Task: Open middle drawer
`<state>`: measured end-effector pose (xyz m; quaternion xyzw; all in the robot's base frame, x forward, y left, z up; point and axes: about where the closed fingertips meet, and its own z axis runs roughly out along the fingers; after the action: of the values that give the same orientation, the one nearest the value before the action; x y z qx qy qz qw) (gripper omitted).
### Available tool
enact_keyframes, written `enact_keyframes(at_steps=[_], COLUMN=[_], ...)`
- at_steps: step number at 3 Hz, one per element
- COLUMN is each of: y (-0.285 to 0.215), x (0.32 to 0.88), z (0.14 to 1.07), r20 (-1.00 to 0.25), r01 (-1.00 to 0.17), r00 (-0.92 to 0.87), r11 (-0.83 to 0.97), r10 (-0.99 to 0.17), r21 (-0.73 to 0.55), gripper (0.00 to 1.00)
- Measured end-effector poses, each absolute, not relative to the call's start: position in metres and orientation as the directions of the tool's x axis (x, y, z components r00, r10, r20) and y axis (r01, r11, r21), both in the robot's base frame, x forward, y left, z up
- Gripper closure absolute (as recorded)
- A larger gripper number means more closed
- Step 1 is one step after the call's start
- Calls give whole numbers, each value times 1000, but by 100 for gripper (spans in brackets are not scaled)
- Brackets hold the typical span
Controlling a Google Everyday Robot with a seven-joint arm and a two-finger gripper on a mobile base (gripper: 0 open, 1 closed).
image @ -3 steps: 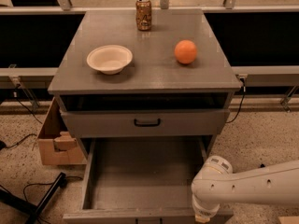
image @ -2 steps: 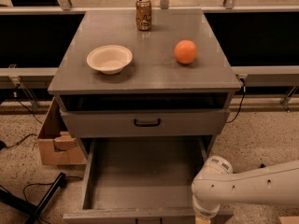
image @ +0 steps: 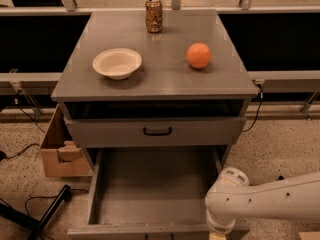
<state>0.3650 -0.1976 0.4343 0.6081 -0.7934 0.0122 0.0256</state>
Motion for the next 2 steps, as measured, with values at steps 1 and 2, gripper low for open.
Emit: enact_keyframes(at_steps=[1,2], y=[-199,-199], x=[324,273], z=[419,407], r20=[33,13], r01=[-961,-951], r00=[-259,-258], r11=[261,256], r10=[-965,-966], r21=[87,175], gripper=[18,49])
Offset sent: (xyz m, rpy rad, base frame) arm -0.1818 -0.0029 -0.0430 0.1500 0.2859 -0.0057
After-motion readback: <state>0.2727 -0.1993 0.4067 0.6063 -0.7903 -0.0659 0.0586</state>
